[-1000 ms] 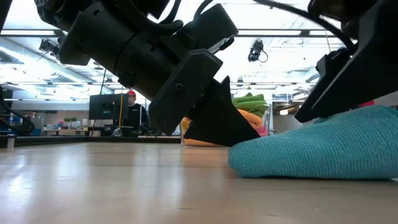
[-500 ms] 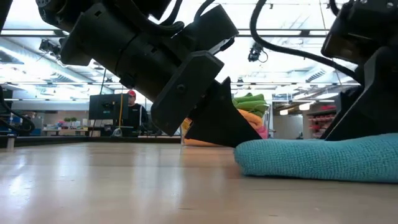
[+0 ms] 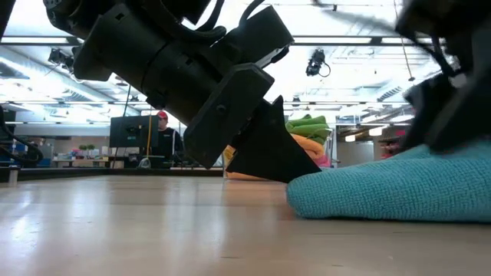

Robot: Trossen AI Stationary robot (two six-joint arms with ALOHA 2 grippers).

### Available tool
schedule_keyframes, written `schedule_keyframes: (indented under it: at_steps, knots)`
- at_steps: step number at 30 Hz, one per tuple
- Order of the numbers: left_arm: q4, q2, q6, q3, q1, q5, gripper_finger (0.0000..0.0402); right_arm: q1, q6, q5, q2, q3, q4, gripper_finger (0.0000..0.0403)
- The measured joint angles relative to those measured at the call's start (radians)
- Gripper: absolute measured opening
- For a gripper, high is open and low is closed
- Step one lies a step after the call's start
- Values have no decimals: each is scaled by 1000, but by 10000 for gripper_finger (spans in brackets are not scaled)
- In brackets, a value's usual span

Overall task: Fold microfiber towels
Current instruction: Fold the blue microfiber cloth

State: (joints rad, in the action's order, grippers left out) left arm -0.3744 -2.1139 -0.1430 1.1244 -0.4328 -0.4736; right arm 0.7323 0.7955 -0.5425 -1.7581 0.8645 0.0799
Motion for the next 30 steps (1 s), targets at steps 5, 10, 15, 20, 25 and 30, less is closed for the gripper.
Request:
schedule_keyframes:
  at_steps: [5, 10, 15, 20, 25, 30]
  knots:
    - [-2, 0, -1, 0, 0, 0, 219, 19, 135, 16, -3, -105, -69, 246]
    - [1, 0, 0, 0, 0, 0, 213, 22, 109, 34, -1, -79, -44, 232]
    - [4, 0, 22, 0, 0, 0, 208, 10, 21, 2, 23, 48, 114, 223]
    - [1, 0, 25, 0, 2, 0, 210, 10, -134, -11, 22, 117, 149, 220]
    - [-16, 0, 27, 0, 5, 0, 206, -25, -167, -73, 17, 113, 82, 220]
    - [-19, 0, 24, 0, 5, 0, 217, -64, -190, -49, 4, 45, -59, 220]
